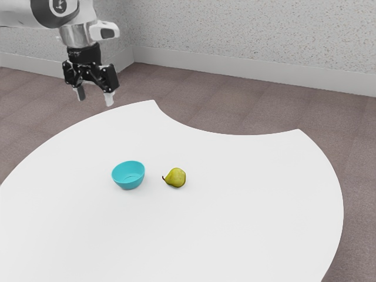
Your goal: Place the pear in the bowl.
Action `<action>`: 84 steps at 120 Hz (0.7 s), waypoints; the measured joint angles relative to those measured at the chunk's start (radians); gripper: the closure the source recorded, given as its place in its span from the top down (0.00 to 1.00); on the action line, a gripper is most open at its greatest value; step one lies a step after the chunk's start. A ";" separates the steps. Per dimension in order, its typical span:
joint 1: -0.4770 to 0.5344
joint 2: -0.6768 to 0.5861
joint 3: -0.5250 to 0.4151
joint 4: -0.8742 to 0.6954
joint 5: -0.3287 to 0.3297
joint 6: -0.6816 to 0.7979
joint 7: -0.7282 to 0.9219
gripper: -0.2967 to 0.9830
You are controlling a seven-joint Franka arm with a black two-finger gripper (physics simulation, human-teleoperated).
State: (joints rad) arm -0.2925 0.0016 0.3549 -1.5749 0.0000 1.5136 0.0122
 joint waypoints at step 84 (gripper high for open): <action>-0.059 0.209 -0.128 -0.140 -0.221 0.244 -0.296 0.77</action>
State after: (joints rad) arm -0.3517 0.2102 0.2272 -1.7152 -0.2214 1.7581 -0.2842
